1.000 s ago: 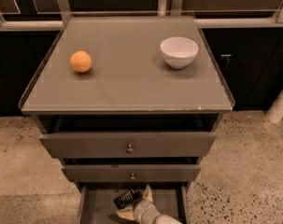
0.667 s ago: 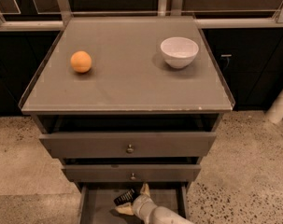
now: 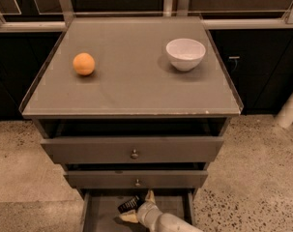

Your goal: Pick rxbar chocolate from bottom drawer and place on counter

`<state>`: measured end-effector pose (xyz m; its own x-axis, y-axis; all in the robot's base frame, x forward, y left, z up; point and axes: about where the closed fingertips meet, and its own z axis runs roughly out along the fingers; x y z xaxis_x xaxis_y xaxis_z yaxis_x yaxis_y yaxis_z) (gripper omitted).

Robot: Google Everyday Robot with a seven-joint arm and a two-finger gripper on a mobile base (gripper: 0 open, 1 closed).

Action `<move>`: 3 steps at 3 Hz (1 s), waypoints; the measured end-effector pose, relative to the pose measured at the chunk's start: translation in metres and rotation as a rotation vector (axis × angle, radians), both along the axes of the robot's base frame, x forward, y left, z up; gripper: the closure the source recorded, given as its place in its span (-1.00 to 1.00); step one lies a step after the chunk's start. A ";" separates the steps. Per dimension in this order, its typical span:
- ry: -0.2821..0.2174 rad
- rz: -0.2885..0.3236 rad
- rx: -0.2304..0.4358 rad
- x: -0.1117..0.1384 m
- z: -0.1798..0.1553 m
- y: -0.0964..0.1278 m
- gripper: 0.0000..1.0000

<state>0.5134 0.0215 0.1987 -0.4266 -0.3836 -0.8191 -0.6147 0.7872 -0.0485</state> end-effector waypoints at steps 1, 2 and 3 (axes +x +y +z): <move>0.051 0.006 0.059 -0.001 -0.010 0.013 -1.00; 0.060 0.009 0.113 0.003 -0.012 0.028 -1.00; 0.028 -0.005 0.156 0.010 -0.024 0.055 -1.00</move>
Offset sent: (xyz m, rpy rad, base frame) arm 0.0123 0.0579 -0.0114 0.2107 0.0501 0.0089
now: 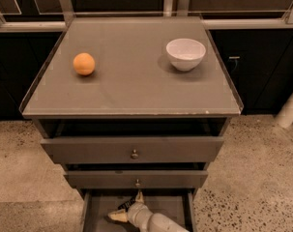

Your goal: Pick rxbar chocolate from bottom drawer and place on counter

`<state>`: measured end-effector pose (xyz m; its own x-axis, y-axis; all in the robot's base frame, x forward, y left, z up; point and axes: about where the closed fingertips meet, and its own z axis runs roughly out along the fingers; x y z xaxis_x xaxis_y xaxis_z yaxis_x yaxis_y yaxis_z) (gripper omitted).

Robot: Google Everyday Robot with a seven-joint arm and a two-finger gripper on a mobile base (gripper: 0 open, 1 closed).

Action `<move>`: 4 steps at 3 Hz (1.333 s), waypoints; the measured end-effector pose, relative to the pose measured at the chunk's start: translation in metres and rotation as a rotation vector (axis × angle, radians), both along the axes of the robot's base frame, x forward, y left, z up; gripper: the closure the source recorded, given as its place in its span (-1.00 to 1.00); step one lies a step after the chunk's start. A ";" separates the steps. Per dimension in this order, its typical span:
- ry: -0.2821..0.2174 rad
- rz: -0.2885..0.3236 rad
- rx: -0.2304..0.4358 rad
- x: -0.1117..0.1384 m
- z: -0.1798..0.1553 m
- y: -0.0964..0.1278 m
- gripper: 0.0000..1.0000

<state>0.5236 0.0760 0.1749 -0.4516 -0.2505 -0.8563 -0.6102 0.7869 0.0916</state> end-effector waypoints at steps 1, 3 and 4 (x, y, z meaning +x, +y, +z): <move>0.000 0.000 0.000 0.000 -0.001 0.001 -1.00; 0.056 0.041 -0.078 0.003 -0.019 -0.001 -1.00; 0.083 0.047 -0.064 0.004 -0.032 0.003 -1.00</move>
Offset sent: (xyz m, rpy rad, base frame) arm 0.0056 -0.0087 -0.0134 -0.1219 0.0582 0.0519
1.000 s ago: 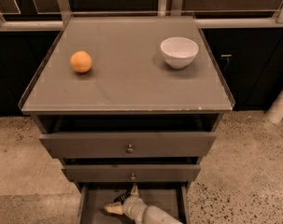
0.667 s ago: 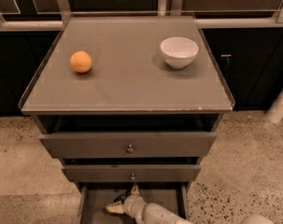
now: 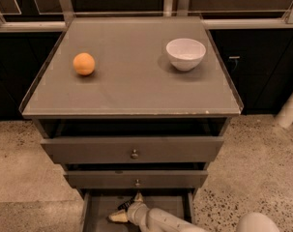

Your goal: Pick rxbar chocolate from bottom drawer and place on counter

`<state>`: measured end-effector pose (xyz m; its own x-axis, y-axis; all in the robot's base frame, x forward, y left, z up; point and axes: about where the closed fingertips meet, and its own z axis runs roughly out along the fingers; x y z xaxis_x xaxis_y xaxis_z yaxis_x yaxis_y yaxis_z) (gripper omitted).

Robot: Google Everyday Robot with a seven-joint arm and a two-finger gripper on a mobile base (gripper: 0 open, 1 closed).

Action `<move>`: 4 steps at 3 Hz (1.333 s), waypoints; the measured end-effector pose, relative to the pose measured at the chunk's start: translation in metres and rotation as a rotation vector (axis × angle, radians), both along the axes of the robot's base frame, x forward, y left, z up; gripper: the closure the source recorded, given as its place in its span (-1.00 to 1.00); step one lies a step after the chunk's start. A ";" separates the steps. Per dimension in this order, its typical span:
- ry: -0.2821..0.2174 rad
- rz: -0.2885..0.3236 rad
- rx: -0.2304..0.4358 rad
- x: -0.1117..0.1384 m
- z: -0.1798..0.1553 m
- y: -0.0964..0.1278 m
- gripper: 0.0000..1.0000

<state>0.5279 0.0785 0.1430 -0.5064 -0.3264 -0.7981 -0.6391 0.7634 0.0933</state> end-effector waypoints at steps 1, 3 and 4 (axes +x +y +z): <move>0.024 -0.007 0.031 -0.001 -0.016 0.005 -1.00; 0.012 -0.018 -0.025 -0.003 -0.026 0.005 -1.00; -0.026 -0.058 -0.107 -0.003 -0.026 0.001 -1.00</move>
Offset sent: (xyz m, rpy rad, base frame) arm -0.0023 0.0050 -0.0249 0.0421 0.0337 -0.0128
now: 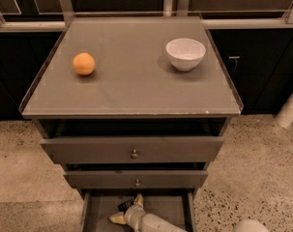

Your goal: Pick rxbar chocolate from bottom drawer and place on counter

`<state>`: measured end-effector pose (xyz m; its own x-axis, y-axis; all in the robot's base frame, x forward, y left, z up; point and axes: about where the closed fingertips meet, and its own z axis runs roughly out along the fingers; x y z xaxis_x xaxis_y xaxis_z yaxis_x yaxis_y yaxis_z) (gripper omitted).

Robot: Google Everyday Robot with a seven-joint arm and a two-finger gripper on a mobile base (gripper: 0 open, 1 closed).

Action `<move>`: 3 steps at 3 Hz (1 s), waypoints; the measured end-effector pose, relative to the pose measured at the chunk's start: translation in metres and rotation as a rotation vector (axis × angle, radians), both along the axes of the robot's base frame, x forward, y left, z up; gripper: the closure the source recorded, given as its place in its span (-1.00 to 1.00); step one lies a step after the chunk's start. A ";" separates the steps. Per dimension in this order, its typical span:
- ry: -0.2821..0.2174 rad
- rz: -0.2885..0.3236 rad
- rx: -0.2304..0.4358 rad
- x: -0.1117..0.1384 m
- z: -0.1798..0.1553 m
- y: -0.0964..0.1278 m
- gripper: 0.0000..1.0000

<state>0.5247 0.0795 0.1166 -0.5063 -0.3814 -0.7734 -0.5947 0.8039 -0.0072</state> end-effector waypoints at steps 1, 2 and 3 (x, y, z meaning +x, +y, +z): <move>-0.024 -0.052 -0.099 0.004 -0.006 -0.009 -1.00; -0.012 -0.045 -0.082 0.003 -0.011 -0.010 -1.00; -0.011 -0.045 -0.082 0.003 -0.011 -0.010 -1.00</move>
Offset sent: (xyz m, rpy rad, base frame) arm 0.0021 -0.0033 -0.0039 -0.0695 -0.0207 -0.0330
